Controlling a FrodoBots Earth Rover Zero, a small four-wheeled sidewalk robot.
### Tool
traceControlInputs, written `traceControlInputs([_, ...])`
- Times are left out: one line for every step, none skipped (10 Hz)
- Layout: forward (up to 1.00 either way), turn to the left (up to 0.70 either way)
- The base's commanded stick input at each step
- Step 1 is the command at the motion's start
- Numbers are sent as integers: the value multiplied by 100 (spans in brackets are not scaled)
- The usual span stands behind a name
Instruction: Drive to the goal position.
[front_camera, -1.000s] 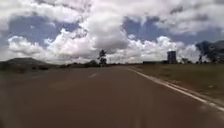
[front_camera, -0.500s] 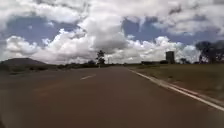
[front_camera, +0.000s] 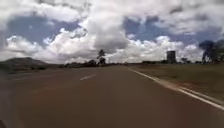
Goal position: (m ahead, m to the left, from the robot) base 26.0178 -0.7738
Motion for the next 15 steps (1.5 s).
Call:
traceControlInputs([100,-3])
traceControlInputs([100,-9])
traceControlInputs([100,-18])
traceControlInputs([100,-32])
traceControlInputs([100,0])
traceControlInputs([100,0])
traceControlInputs([100,0])
traceControlInputs([100,0])
traceControlInputs([100,0])
traceControlInputs([100,0])
traceControlInputs([100,-35])
traceControlInputs([100,-39])
traceControlInputs([100,-31])
traceControlInputs([100,-20])
traceControlInputs([100,0])
